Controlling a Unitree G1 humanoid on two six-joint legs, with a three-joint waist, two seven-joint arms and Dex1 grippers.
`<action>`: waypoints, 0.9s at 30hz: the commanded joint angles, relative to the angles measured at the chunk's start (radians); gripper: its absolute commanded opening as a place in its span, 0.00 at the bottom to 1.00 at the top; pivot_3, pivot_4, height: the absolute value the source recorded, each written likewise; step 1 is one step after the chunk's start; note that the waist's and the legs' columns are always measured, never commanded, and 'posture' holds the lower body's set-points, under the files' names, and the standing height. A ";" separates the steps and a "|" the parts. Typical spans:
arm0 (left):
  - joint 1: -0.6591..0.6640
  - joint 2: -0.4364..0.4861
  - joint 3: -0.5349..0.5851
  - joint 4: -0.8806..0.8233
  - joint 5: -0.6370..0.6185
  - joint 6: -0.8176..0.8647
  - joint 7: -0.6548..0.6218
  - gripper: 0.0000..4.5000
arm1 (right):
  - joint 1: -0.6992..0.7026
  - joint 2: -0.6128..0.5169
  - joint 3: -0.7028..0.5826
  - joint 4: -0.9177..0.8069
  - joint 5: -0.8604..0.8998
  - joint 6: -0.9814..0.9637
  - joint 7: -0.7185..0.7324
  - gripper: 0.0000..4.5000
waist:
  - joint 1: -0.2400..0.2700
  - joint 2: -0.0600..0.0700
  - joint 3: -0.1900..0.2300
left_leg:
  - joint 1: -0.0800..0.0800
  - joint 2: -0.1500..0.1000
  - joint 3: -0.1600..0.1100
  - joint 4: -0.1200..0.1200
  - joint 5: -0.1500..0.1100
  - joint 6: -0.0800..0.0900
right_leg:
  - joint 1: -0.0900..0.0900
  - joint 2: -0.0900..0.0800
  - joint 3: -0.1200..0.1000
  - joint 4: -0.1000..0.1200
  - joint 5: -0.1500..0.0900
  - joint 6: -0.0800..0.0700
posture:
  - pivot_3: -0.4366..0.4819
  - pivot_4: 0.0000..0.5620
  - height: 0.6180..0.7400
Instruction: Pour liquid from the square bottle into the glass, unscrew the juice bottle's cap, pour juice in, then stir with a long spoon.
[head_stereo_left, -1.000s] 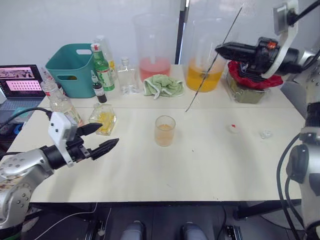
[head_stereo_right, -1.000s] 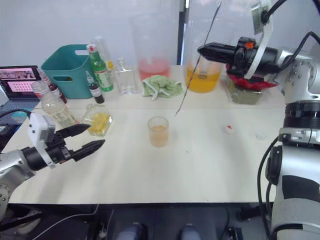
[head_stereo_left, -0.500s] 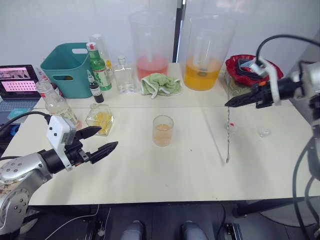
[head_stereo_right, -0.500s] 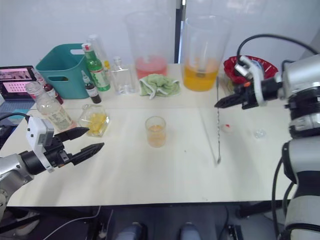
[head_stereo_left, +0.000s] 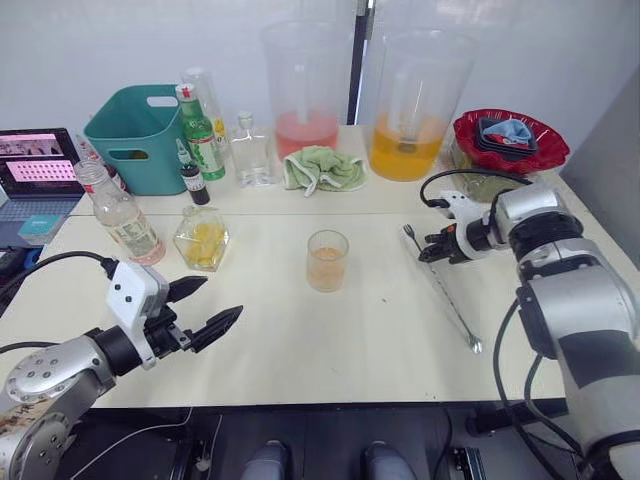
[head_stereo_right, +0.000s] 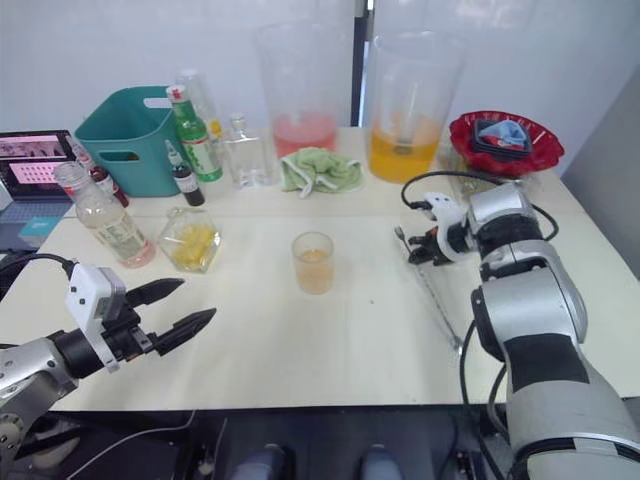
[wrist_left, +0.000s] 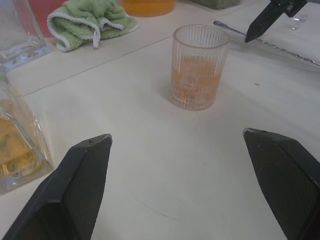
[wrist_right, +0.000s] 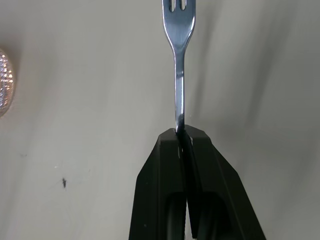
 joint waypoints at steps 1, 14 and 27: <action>0.016 0.008 0.029 -0.024 0.008 -0.023 -0.006 1.00 | 0.001 0.004 -0.036 0.017 -0.025 -0.037 -0.019 0.14 | -0.001 0.000 0.000 | 0.000 0.000 0.000 0.000 0.000 0.000 | 0.000 0.000 0.000 0.000 0.000 0.000 | 0.48 0.27 1.00; 0.075 0.077 0.117 0.163 0.103 -0.105 -0.131 1.00 | 0.018 -0.151 -0.119 -0.143 -0.010 -0.156 0.264 0.99 | -0.005 0.000 0.000 | 0.000 0.000 0.005 0.000 0.000 0.000 | 0.000 0.000 0.000 0.000 0.000 0.000 | 0.48 0.27 1.00; 0.158 0.089 0.203 0.541 0.255 -0.352 -0.297 1.00 | 0.686 -0.247 -0.531 -0.625 0.296 -0.582 0.387 0.99 | -0.004 -0.001 -0.001 | 0.002 0.002 0.005 0.000 -0.001 0.001 | 0.004 0.001 -0.002 -0.002 0.000 0.000 | 0.48 0.27 1.00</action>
